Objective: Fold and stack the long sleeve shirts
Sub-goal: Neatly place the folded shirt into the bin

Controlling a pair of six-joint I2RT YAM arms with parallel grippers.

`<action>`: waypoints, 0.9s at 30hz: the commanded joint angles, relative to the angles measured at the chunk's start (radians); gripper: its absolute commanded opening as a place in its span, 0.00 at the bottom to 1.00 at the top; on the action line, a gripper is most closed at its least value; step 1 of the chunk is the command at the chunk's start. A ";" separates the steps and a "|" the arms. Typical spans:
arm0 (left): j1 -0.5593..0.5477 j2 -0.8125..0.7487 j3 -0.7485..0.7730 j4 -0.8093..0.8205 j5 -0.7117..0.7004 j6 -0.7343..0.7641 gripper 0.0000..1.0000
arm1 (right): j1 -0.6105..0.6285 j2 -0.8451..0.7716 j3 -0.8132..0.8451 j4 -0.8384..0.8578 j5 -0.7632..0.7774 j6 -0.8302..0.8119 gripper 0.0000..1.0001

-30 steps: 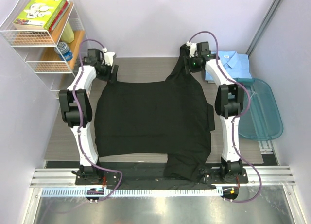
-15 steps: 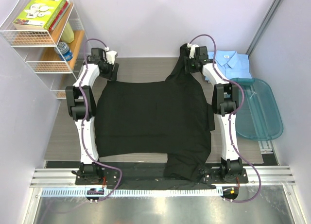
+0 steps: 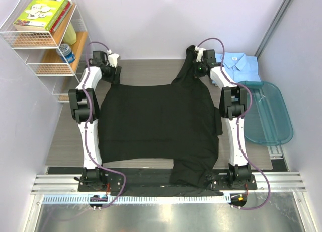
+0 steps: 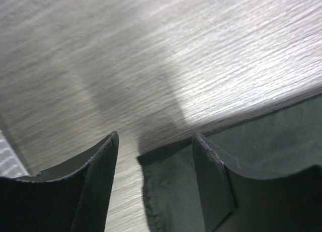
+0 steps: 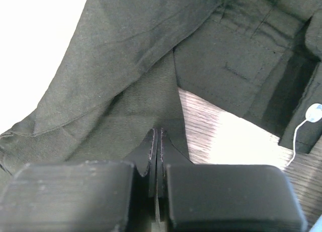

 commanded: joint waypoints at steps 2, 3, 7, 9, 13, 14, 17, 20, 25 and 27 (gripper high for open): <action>0.041 0.006 0.069 -0.025 0.158 0.054 0.58 | -0.012 -0.035 0.010 0.041 -0.021 -0.008 0.01; 0.041 0.006 0.068 -0.031 0.168 0.062 0.56 | -0.015 -0.038 0.010 0.041 -0.020 -0.007 0.01; 0.041 0.003 0.065 -0.070 0.218 0.110 0.51 | -0.024 -0.050 0.009 0.046 -0.027 -0.007 0.01; 0.041 -0.001 0.057 -0.079 0.241 0.128 0.50 | -0.027 -0.056 0.007 0.044 -0.034 -0.005 0.01; 0.041 -0.003 0.055 -0.097 0.254 0.180 0.50 | -0.029 -0.061 0.004 0.049 -0.055 0.002 0.01; 0.041 -0.001 0.057 -0.100 0.252 0.189 0.50 | -0.029 -0.066 0.004 0.050 -0.057 0.005 0.01; 0.040 0.003 0.062 -0.102 0.245 0.209 0.50 | -0.032 -0.070 0.004 0.059 -0.066 0.024 0.01; 0.041 0.003 0.063 -0.104 0.244 0.214 0.53 | -0.032 -0.067 0.024 0.044 -0.086 0.033 0.25; 0.041 -0.004 0.049 -0.078 0.243 0.194 0.54 | -0.031 -0.032 0.041 0.044 -0.077 0.067 0.49; 0.040 -0.009 0.045 -0.068 0.238 0.191 0.56 | -0.026 -0.014 0.058 0.047 -0.051 0.056 0.50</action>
